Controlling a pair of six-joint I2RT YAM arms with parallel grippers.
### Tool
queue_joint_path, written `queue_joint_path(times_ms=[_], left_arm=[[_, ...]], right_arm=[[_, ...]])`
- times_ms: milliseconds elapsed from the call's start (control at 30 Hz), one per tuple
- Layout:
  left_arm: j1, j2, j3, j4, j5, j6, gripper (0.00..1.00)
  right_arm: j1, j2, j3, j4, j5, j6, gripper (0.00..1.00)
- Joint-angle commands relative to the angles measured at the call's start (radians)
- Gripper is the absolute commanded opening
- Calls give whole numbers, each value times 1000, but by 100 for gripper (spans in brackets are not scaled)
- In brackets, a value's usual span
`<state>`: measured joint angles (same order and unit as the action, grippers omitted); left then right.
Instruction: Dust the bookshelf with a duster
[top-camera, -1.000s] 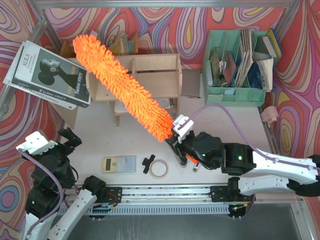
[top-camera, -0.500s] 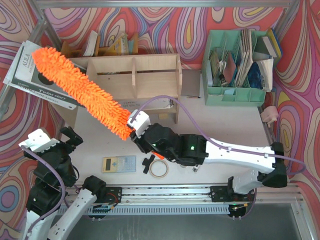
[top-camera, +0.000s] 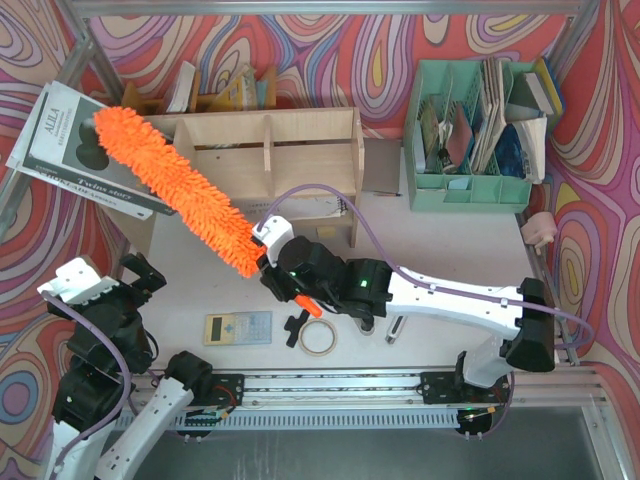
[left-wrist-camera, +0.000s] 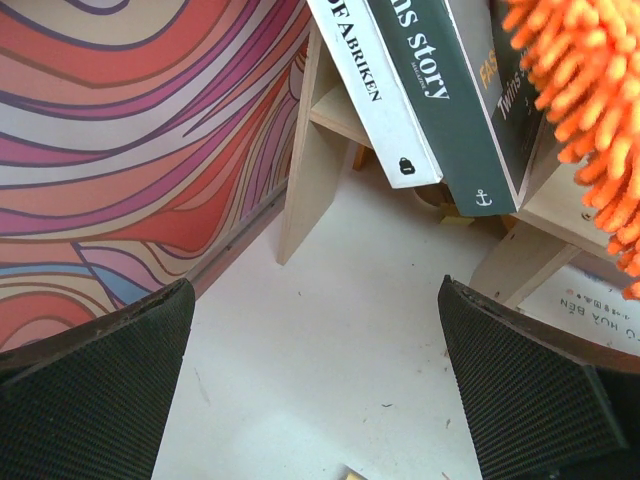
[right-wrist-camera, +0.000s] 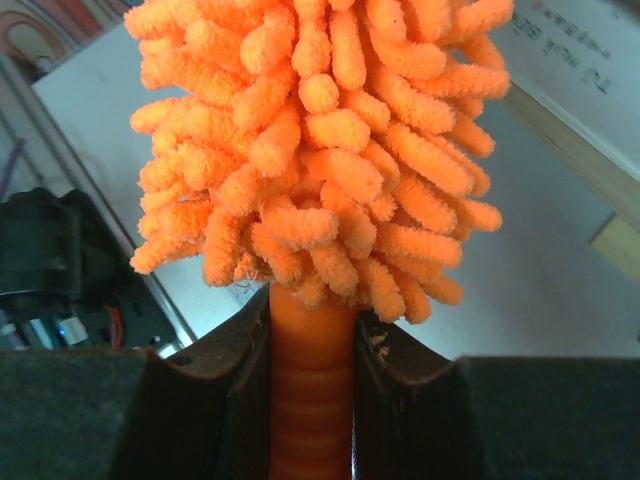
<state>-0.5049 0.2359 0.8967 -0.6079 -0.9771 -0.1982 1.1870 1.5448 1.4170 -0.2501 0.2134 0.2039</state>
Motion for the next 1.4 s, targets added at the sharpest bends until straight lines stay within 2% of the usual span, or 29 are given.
queue_joint_path(times_ms=[0,100,367,567,700,933,1033,1133,1233,1367], left_arm=[[4,11,-8,18,2,11,99],[5,15,-8,17,3,11,98],[4,11,-7,15,0,9,99],[5,15,-8,16,0,11,99],[4,21,-5,14,1,11,99],[4,17,-6,14,1,9,99],[5,16,-5,15,1,9,98],[5,17,-5,13,2,9,99],[4,7,-3,10,-3,6,99],[4,-18,-8,16,-19,9,99]], right_arm=[[-21,-50,-42,45,35,52,0],[-22,-63,-43,52,27,32,0],[-15,-57,6,109,-143,-5,0],[3,-78,-27,148,-103,-10,0],[-3,-73,-54,105,-3,9,0],[-31,-119,-102,66,73,32,0],[-32,-132,-102,70,48,14,0],[-13,-143,-101,110,-104,-75,0],[61,-149,-99,135,-48,-179,0],[66,-187,-120,157,-34,-216,0]])
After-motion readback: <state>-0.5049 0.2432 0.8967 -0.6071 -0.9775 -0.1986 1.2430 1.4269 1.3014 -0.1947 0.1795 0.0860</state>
